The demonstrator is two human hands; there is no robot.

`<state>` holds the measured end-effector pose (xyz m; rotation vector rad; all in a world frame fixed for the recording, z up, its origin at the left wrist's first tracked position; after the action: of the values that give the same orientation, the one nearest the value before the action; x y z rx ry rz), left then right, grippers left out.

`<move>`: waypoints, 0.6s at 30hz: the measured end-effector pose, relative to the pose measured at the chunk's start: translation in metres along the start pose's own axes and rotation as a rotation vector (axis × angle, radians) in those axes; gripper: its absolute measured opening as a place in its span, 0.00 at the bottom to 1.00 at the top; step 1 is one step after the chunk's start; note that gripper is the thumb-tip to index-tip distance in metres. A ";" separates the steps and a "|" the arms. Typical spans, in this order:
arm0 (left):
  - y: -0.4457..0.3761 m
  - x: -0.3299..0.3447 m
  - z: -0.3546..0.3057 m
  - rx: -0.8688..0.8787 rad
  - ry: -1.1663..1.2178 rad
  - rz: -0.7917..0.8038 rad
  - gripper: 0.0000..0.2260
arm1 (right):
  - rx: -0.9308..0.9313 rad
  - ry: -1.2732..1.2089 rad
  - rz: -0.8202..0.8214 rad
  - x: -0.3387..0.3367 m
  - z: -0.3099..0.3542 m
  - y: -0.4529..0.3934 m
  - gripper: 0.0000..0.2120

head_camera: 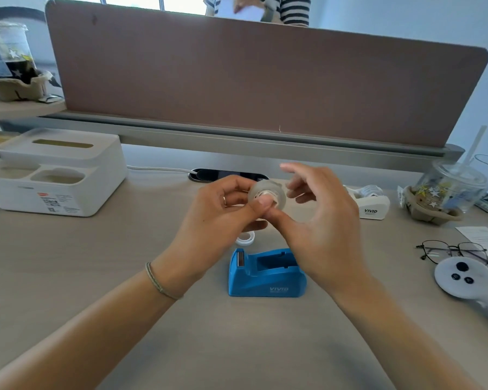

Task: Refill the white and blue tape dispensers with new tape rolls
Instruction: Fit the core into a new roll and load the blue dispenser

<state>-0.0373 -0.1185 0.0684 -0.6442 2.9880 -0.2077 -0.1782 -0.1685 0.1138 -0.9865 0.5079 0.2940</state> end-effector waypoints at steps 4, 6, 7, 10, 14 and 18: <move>0.000 -0.004 0.000 0.039 0.005 -0.015 0.11 | 0.244 -0.289 0.169 0.021 -0.020 0.002 0.09; 0.000 -0.005 0.002 0.053 0.037 -0.030 0.11 | 0.252 -0.316 0.158 0.021 -0.021 0.002 0.08; 0.001 -0.006 0.003 0.062 0.054 -0.040 0.12 | 0.250 -0.317 0.148 0.020 -0.020 0.002 0.09; 0.003 -0.006 0.004 0.081 0.095 -0.065 0.13 | 0.242 -0.310 0.129 0.017 -0.020 0.003 0.10; 0.006 -0.006 0.001 0.117 0.080 -0.089 0.13 | 0.250 -0.337 0.110 0.016 -0.020 0.003 0.08; 0.009 -0.006 -0.003 0.149 0.039 -0.100 0.15 | 0.245 -0.324 0.095 0.014 -0.019 0.004 0.08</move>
<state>-0.0362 -0.1073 0.0705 -0.7812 2.9429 -0.4499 -0.1737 -0.1822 0.0954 -0.6609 0.2866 0.4562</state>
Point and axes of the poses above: each hand's wrist, its own y-axis away from the middle knuckle, its own x-axis out of the palm, z = x × y, the point moved 10 cm from there along -y, towards the middle knuckle, and after that the axes turned 4 degrees about -x, right-handed, at the moved point
